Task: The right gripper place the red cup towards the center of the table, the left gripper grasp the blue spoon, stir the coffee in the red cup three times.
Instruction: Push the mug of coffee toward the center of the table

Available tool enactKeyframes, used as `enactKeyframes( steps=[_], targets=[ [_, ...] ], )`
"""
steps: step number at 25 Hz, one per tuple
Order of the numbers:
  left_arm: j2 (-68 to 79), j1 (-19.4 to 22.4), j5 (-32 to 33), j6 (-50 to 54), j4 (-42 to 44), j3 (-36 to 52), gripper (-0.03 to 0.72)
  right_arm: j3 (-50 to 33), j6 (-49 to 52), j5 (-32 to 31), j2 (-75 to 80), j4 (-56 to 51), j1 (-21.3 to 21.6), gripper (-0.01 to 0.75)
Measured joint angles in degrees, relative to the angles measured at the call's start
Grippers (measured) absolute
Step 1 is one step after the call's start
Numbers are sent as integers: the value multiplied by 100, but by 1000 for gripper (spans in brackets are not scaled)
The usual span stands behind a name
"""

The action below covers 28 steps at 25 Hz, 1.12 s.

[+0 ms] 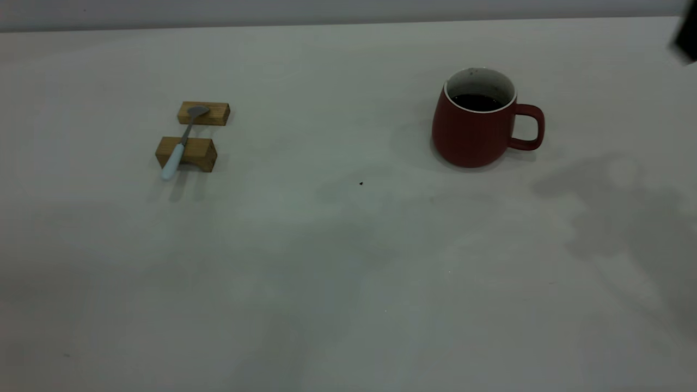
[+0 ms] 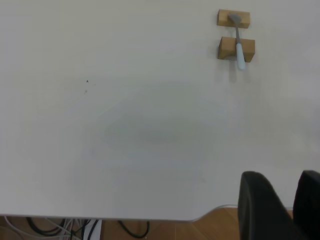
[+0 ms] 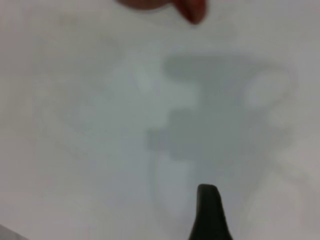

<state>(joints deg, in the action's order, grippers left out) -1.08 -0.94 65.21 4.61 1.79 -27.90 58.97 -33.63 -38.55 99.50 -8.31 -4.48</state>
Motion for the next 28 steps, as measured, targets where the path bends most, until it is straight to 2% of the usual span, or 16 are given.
enactKeyframes(
  steps=[6,12,20,28],
  targets=[
    [0,0,-1,0,0,0,237,1308,-1973,52,1840,-391,8,582],
    [0,0,-1,0,0,0,237,2347,-4222,203,3009,-934,212,582],
    [0,0,-1,0,0,0,237,2503,-6782,265,3327,-2496,220,582],
    [0,0,-1,0,0,0,237,2505,-7755,298,3624,-3361,211,575]
  ],
)
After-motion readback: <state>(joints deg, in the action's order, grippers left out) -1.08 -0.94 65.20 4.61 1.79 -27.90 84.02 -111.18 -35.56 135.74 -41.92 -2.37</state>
